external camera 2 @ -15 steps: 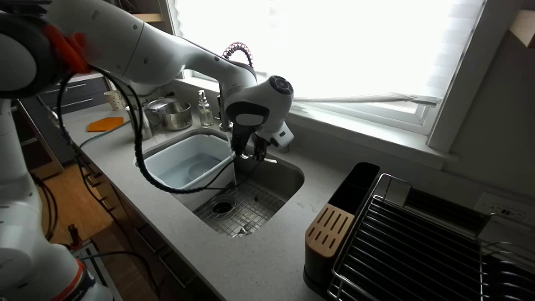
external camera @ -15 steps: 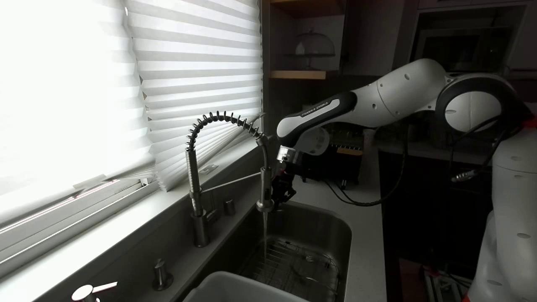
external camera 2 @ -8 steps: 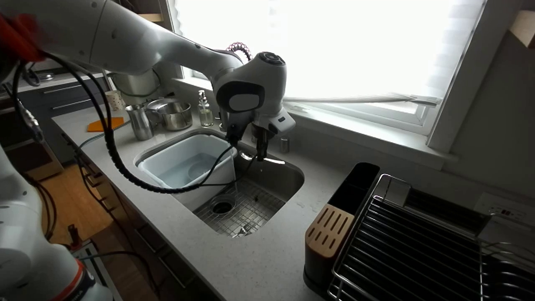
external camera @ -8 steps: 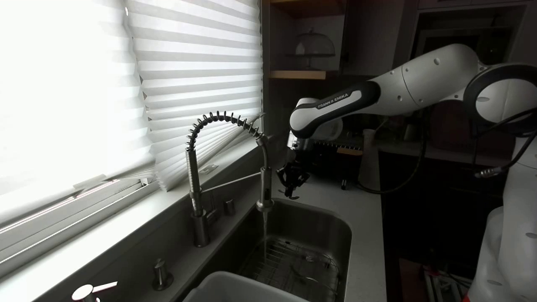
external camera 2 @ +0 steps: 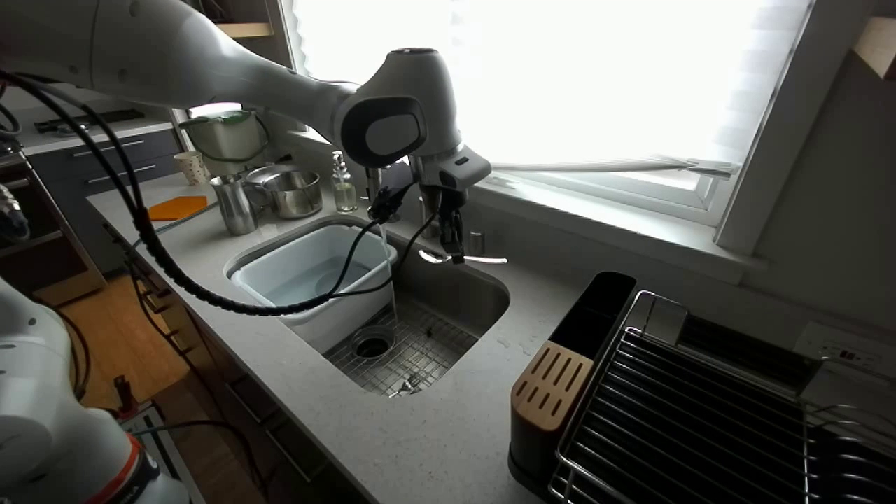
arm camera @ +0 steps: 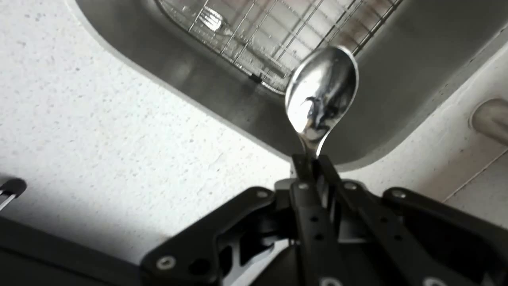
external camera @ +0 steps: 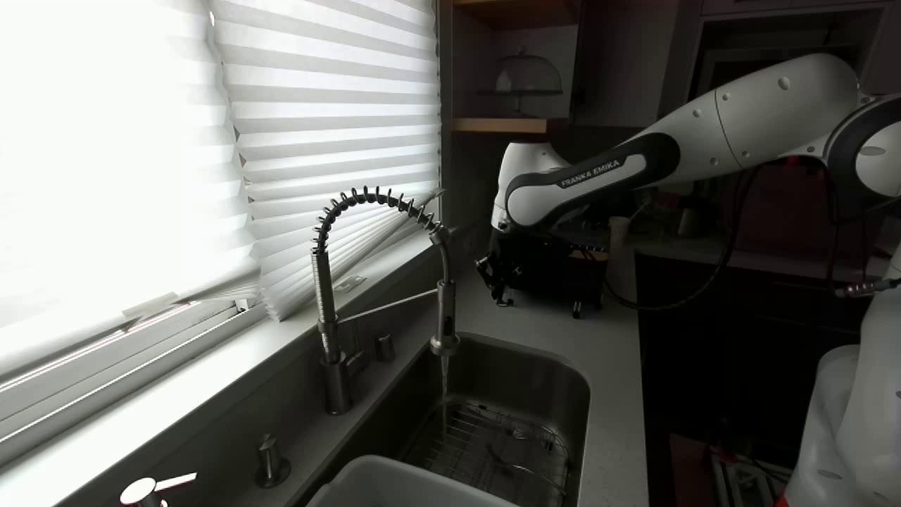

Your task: Open the faucet and place the silver spoon under the faucet then put the spoon on the dishrack

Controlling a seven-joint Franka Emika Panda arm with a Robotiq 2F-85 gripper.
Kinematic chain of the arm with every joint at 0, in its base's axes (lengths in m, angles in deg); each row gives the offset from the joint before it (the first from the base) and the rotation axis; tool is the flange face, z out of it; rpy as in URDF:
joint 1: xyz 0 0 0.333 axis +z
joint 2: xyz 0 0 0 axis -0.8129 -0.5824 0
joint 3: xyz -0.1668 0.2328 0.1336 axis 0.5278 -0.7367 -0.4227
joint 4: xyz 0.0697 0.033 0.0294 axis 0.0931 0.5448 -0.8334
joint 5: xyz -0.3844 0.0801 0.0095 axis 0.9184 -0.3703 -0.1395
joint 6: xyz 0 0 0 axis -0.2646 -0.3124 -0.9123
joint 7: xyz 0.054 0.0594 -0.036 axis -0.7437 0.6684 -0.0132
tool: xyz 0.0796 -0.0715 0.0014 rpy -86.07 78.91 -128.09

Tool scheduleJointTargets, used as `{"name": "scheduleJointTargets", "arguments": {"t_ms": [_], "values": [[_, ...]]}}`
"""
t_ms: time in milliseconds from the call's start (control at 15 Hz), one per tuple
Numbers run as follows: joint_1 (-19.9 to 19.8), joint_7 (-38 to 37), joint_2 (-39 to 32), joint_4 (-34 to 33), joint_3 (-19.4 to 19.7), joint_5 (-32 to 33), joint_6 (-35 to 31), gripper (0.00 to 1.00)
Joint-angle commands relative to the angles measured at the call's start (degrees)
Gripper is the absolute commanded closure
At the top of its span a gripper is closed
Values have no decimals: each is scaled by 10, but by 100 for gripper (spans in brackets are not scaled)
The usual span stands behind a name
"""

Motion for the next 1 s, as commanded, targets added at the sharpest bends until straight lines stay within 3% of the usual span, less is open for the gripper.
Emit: {"name": "scheduleJointTargets", "arguments": {"t_ms": [0,933], "values": [[-8,-63,22,22,-3,85,-38,98],[-52,-327,22,8,14,399,-158,98]]}}
